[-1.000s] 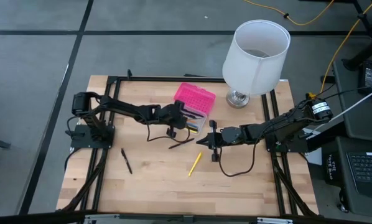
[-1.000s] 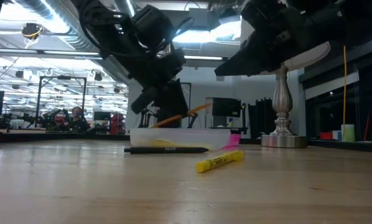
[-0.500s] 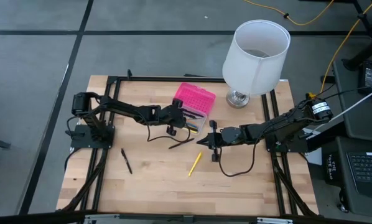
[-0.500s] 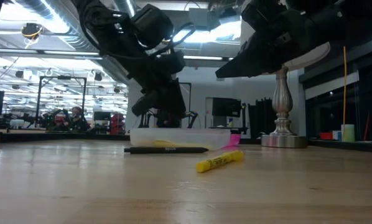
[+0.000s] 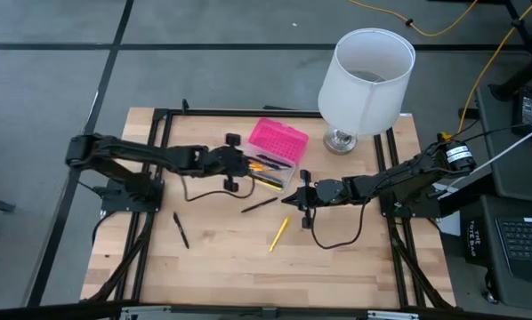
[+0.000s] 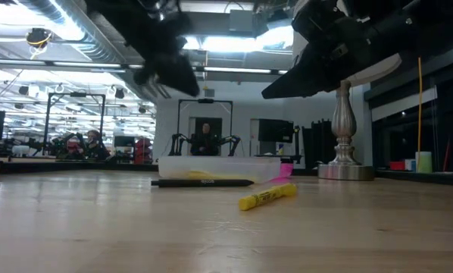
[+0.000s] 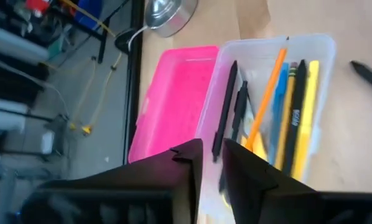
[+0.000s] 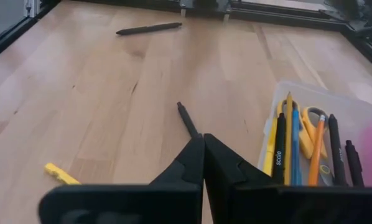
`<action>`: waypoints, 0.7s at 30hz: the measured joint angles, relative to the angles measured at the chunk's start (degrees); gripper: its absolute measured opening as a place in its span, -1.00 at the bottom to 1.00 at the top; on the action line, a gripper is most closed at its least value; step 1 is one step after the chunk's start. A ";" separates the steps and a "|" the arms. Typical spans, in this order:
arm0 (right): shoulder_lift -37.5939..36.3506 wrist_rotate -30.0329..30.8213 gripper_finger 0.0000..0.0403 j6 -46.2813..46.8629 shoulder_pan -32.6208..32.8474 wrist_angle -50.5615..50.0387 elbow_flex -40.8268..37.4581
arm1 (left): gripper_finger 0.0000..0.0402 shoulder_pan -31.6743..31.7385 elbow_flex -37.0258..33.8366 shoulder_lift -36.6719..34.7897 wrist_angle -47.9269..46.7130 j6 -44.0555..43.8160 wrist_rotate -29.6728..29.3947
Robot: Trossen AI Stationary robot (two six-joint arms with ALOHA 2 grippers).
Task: Pick & place school supplies into a supply box
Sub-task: Put the black pen into the pink supply box
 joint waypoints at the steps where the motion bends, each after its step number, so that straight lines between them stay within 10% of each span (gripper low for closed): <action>1: 0.00 0.00 -0.96 -0.02 0.00 0.00 -0.02 | -0.77 -0.25 0.00 -1.72 -2.07 -1.82 0.03; 8: 0.00 0.02 -0.96 -1.44 0.00 0.89 -0.04 | -0.98 -4.86 -0.11 -12.10 -13.09 -14.68 -1.28; 21: 0.02 0.45 -0.89 -1.42 0.00 8.11 0.06 | -0.99 -22.60 -17.79 -24.86 -4.49 -29.42 -13.68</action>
